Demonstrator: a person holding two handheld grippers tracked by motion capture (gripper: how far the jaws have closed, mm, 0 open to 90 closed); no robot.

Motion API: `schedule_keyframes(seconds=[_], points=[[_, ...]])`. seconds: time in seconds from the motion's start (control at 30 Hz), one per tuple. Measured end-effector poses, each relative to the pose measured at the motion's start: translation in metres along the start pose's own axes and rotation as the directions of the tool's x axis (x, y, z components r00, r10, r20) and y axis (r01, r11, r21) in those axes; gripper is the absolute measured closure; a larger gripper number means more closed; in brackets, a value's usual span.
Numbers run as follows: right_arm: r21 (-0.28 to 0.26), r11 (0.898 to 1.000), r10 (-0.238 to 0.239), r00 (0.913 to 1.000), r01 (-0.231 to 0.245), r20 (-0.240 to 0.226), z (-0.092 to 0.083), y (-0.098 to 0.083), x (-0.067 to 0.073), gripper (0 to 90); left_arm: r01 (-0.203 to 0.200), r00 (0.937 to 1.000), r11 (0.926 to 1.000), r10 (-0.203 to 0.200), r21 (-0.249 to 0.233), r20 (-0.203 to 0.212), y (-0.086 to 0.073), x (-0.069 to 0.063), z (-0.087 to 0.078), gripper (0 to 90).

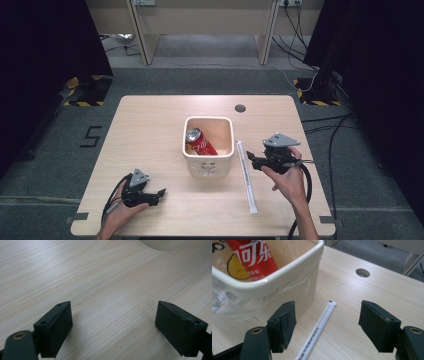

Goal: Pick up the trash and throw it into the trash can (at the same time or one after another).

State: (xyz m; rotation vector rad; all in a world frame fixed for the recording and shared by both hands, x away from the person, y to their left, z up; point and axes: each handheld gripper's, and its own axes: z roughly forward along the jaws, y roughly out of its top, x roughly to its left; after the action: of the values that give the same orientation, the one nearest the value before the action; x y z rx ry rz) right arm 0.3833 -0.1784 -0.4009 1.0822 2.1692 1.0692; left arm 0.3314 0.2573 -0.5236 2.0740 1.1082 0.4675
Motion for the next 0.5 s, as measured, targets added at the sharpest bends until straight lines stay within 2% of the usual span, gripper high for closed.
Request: schedule_keyframes(seconds=[0.3,0.5], points=[[0.059,0.998,-0.01,0.9998,0.011,-0.017,0.017,-0.022,0.008,35.2,0.001,1.0,1.0,-0.001,0.001,0.0,0.0,0.0,0.0,13.6],[0.06,0.998,0.02,0.9997,-0.019,-0.011,0.027,-0.034,0.01,37.3,0.001,1.0,1.0,-0.001,0.001,-0.001,0.0,0.0,0.0,13.6]])
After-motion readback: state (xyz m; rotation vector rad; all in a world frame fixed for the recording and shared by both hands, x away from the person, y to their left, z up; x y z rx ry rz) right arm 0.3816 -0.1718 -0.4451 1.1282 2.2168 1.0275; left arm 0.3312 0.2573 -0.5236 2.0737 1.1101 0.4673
